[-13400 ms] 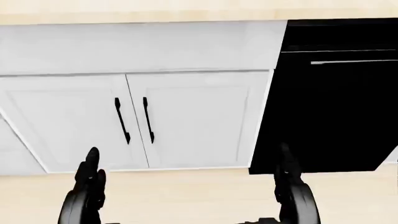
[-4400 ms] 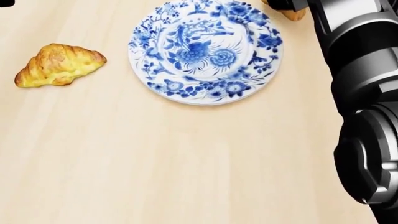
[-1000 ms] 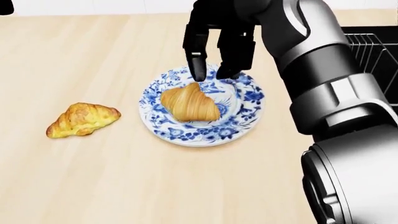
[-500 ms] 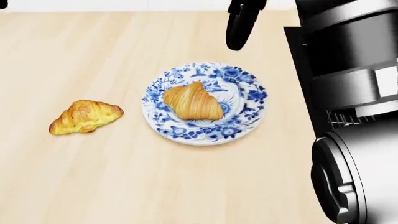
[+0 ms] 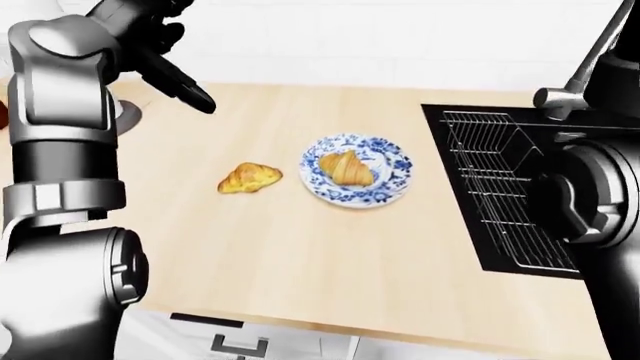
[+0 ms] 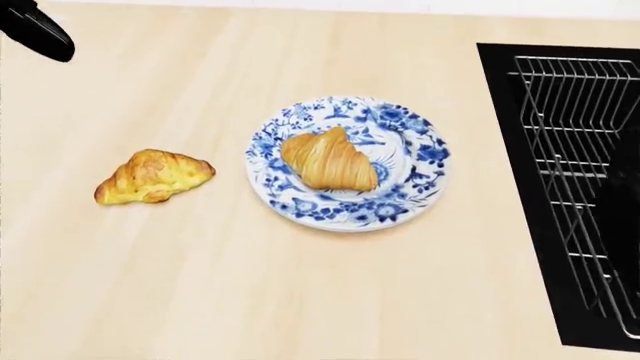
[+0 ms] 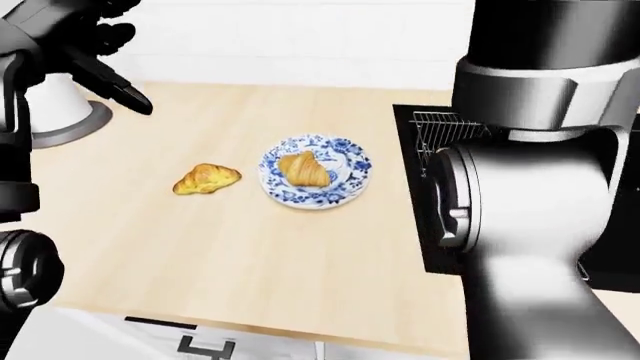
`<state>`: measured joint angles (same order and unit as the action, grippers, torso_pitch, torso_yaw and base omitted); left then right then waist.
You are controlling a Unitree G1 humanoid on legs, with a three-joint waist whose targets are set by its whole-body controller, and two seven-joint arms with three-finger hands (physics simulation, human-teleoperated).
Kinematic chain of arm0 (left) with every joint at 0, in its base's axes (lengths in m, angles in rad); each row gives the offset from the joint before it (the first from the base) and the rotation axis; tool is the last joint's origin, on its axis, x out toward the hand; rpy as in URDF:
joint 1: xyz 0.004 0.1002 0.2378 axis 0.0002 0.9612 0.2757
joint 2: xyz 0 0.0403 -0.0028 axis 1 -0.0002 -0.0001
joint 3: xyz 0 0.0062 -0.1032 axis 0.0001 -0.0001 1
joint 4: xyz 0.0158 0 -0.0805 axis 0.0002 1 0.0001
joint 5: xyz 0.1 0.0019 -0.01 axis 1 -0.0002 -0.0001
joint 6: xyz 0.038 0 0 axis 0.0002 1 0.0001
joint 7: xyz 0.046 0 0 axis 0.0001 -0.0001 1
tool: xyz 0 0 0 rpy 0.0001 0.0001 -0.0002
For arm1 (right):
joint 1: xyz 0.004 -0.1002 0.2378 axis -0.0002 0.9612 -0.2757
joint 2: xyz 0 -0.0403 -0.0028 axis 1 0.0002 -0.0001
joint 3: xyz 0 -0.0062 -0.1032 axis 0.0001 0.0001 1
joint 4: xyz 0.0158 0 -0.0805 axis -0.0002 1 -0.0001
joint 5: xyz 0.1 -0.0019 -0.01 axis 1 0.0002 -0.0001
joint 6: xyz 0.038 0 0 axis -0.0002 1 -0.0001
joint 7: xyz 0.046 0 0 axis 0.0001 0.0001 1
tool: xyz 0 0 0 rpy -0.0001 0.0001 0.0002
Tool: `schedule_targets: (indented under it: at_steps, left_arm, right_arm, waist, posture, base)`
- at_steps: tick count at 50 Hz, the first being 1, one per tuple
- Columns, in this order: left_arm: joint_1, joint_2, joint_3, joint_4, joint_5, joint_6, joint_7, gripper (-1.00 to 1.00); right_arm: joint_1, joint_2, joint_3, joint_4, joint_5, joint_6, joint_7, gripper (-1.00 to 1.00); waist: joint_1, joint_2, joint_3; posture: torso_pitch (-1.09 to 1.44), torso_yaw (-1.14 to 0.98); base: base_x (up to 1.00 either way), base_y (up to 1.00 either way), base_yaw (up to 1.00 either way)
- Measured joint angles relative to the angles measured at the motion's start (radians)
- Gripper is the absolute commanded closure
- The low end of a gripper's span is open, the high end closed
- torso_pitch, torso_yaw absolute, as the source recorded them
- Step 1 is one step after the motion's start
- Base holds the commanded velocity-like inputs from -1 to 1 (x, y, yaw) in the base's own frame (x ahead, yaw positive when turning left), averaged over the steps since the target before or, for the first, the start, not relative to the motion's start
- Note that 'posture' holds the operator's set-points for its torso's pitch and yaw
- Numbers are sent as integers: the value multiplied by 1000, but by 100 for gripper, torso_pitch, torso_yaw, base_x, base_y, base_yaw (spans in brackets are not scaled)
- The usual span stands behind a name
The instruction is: Place the pastries on the plates.
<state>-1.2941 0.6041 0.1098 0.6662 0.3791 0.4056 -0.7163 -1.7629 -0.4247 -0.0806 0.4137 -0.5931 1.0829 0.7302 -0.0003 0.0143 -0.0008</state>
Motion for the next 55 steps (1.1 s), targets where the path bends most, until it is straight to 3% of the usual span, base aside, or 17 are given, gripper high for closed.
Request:
schedule_targets:
  at_steps: [8,15,18,20,22,30,43,55]
  left_arm:
    - [13,-18,-26,72,44,-96,-87,-100]
    - [90,-44,-40,-14,113,-108,-211,-100]
    - [118,-65,-40,-52,142,-92,-244,-100]
    - [137,-81,-39,-82,159,-78,-256,-100]
    - [162,-99,-45,-109,177,-70,-265,-100]
    - [206,-154,-48,-155,244,8,-265,-100]
    - [308,-198,-64,-298,351,6,-309,-100]
    - [327,-222,-56,-297,399,-52,-278,-100]
  right_arm:
    - [-63,-64,15,78,10,-8,-6,-100]
    - [-78,-83,13,128,-1,-46,-29,-100]
    - [-92,-76,-12,159,0,-57,-65,-100]
    - [-114,-58,-73,186,25,-47,-124,-100]
    - [-132,-63,-98,215,68,-46,-190,-100]
    - [-146,-90,-55,239,178,-60,-302,-100]
    - [-127,-99,-28,226,242,-50,-339,-100]
    - [-117,-95,-24,214,256,-48,-351,-100]
  waist:
    - [0,-2,3]
    - [0,0,-1]
    - [1,1,1]
    - [1,1,2]
    - [3,0,1]
    - [2,-6,1]
    - [6,-12,1]
    - [9,-16,-1]
  posture:
    - [-12,0]
    - [-12,0]
    - [-12,0]
    - [-12,0]
    - [-12,0]
    - [-12,0]
    - [-12,0]
    - [-12,0]
  base:
    - [0,0,0]
    - [0,0,0]
    - [0,0,0]
    - [0,0,0]
    - [0,0,0]
    - [0,0,0]
    - [0,0,0]
    - [0,0,0]
